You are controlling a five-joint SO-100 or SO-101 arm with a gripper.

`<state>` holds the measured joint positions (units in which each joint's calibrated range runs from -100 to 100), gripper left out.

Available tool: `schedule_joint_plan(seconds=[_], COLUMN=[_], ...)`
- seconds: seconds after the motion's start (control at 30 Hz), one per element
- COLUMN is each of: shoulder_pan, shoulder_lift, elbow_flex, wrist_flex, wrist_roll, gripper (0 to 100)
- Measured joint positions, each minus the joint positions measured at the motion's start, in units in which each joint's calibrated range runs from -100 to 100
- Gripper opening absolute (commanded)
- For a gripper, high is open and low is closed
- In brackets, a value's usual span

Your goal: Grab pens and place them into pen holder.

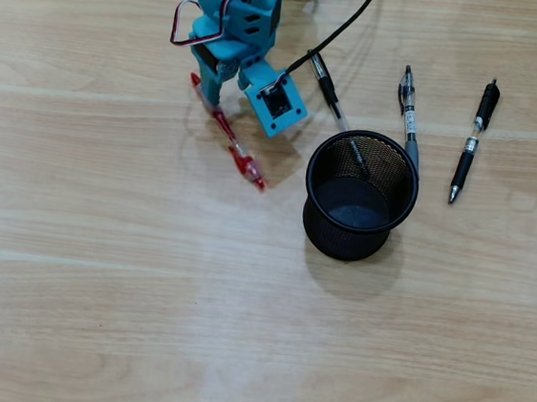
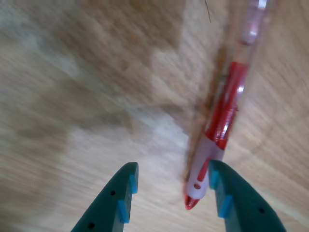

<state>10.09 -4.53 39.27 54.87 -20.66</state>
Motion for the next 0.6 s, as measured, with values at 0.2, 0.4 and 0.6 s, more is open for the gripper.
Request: schedule_joint_plan(seconds=[0.2, 0.4, 0.6], shoulder_pan=[-1.52, -1.60, -2.03], shoulder_lift=[0.85, 2.03, 2.88], elbow_flex=[0.18, -0.09, -3.01], wrist_flex=[-3.79, -8.35, -8.96], wrist_roll=[0.00, 0.42, 0.42], gripper=[22, 22, 22])
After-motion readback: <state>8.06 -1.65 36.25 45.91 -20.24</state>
